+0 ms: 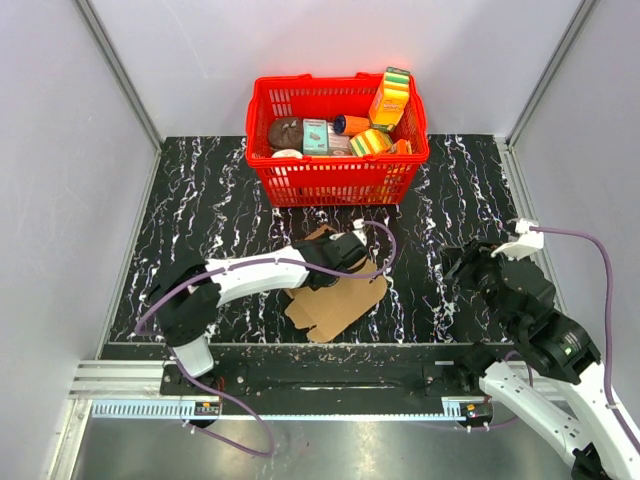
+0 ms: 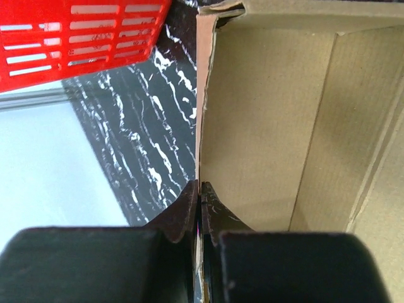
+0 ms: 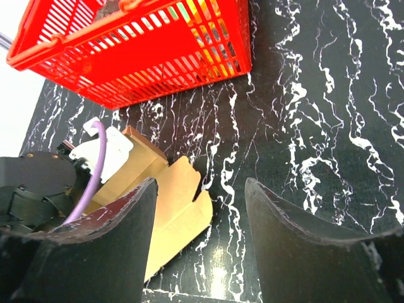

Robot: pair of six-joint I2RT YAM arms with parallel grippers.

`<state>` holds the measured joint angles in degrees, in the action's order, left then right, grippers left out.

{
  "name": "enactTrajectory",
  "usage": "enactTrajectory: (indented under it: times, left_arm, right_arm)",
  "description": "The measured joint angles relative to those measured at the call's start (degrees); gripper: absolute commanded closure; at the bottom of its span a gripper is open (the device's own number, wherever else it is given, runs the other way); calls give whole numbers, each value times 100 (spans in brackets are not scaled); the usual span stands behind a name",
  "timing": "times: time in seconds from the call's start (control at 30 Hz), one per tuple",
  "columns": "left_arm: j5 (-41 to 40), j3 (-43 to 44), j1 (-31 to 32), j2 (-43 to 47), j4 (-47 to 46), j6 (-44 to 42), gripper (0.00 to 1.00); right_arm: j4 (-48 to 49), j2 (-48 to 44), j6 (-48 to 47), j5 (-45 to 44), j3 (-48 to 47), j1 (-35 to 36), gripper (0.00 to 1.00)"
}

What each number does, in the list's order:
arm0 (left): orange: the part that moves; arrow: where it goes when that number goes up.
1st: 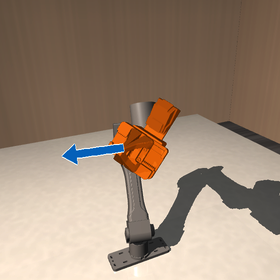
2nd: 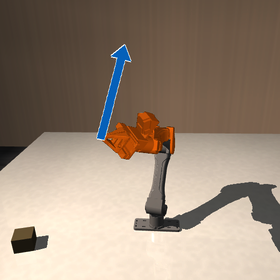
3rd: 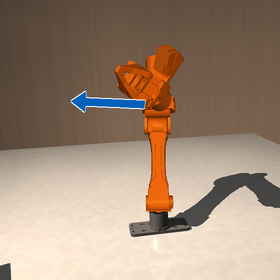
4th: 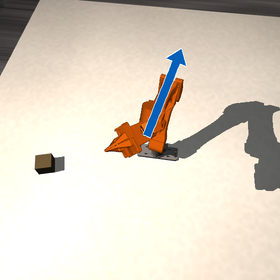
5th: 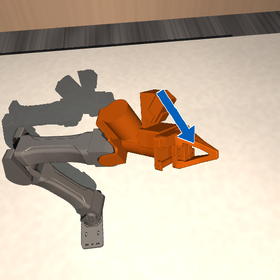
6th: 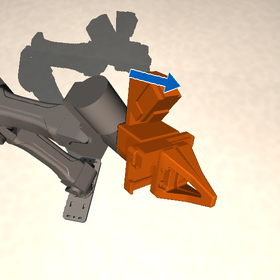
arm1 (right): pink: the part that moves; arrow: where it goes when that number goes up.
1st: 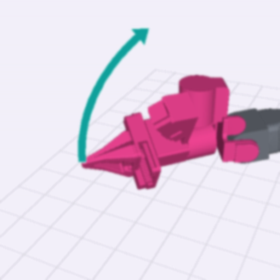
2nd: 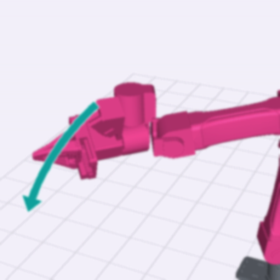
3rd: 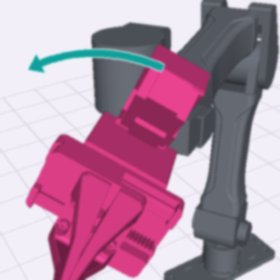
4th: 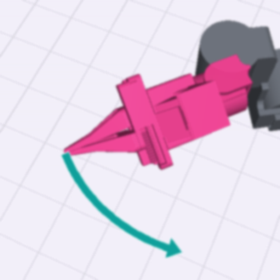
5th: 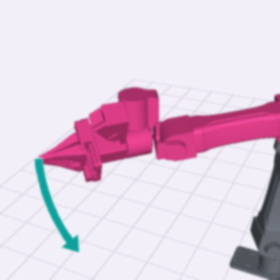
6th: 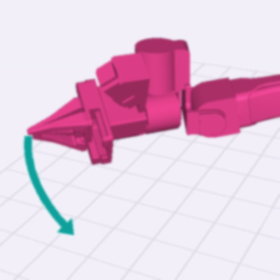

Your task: Fold the paper box

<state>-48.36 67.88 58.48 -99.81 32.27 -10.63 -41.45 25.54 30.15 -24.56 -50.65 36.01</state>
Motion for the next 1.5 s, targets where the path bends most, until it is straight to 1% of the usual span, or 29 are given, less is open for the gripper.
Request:
enactTrajectory:
  times: [0.2, 0.37, 0.5, 0.63, 0.7, 0.8, 0.97, 1.17, 1.27, 1.3, 1.4, 1.43, 1.5]
  left_arm:
    - [1060, 225, -125, 713, 256, 376, 100]
    - [2177, 212, -382, 1495, 208, 1034, 100]
    - [2715, 116, -592, 1738, 28, 1696, 100]
    - [3080, -326, -682, 1738, -262, 2378, 100]
    - [3309, -708, -732, 1738, -509, 2767, 100]
    - [3600, -1370, -815, 1773, -979, 3344, 100]
    - [3751, -2135, -883, 1937, -1609, 4323, 100]
    - [3744, -2900, -887, 2448, -2743, 5648, 100]
    - [3724, -3220, -887, 2564, -3156, 6236, 100]
    - [3713, -3294, -883, 2564, -3268, 6441, 96]
    - [3613, -3355, -844, 2562, -3320, 6867, 91]
    - [3569, -3351, -815, 2562, -3316, 6975, 82]
    - [3477, -3314, -741, 2555, -3261, 7143, 81]
  right_arm:
    - [-13, 114, -254, -48, -555, 0, 33]
    - [-59, 345, -365, -140, -1121, 0, 33]
    - [-170, 485, -365, -140, -1281, 0, 32]
    - [-343, 538, -334, -138, -1290, 0, 27]
    - [-490, 588, -310, -136, -1338, 0, 25]
    - [-649, 708, -278, -122, -1427, 0, 24]
    - [-844, 863, -210, 13, -1447, 0, 24]
    - [-883, 883, -66, 170, -1344, 0, 24]
    - [-909, 911, 7, 181, -1224, 0, 23]
    - [-914, 929, 35, 199, -1167, 0, 23]
    - [-940, 992, 94, 269, -1056, 0, 23]
    - [-946, 1023, 116, 286, -1023, 0, 23]
    - [-949, 1086, 140, 326, -979, 0, 23]
